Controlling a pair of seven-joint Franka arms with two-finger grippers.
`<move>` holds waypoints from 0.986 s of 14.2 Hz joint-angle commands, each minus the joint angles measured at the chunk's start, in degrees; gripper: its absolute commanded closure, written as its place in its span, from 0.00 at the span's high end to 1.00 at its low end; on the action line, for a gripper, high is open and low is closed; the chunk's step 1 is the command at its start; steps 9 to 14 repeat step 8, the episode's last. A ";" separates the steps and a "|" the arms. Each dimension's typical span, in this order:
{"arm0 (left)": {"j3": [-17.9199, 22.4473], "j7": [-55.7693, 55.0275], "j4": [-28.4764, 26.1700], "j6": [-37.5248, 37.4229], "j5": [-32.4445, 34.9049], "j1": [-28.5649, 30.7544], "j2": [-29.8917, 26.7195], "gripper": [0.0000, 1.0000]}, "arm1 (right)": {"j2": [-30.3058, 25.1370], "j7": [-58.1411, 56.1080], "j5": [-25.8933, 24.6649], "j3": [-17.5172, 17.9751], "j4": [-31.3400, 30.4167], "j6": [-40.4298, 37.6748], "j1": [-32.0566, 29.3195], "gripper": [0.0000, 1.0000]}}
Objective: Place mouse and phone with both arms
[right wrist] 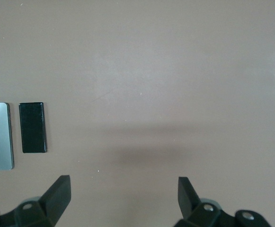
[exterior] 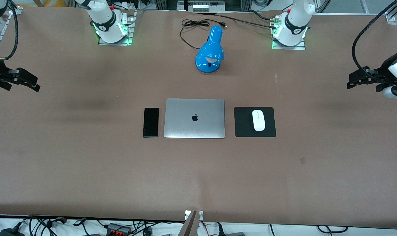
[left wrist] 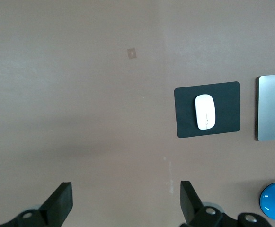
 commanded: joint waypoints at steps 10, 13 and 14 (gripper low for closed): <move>-0.18 0.79 2.01 -1.65 -1.32 0.17 0.70 1.00 | -1.49 -1.14 -0.31 0.49 -1.04 0.19 -0.10 1.00; -0.18 0.79 2.01 -1.65 -1.32 0.17 0.70 1.00 | -1.49 -1.14 -0.31 0.49 -1.04 0.19 -0.10 1.00; -0.18 0.79 2.01 -1.65 -1.32 0.17 0.70 1.00 | -1.49 -1.14 -0.31 0.49 -1.04 0.19 -0.10 1.00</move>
